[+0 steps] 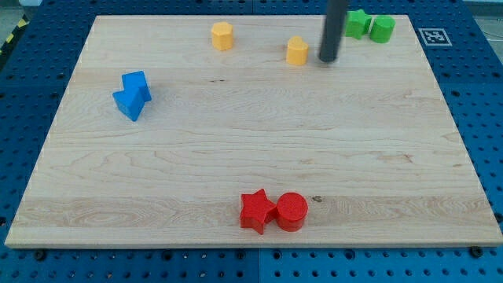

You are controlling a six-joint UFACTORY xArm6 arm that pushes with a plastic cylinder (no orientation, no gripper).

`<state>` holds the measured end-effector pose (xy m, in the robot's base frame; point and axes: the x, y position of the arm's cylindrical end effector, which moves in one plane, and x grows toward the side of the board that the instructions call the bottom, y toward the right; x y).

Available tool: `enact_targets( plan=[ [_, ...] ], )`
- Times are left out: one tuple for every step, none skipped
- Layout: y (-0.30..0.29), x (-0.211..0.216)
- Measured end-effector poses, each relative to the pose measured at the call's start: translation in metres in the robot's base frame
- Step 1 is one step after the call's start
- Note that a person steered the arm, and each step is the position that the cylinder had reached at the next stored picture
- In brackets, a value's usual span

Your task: Move the yellow blocks closer

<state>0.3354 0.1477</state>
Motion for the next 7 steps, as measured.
enact_targets(
  plan=[
    [0.005,-0.005],
    [-0.01,-0.046],
    [-0.041,-0.08],
    [-0.088,-0.105],
    [-0.169,-0.119],
    [-0.239,-0.129],
    [-0.248,-0.117]
  ],
)
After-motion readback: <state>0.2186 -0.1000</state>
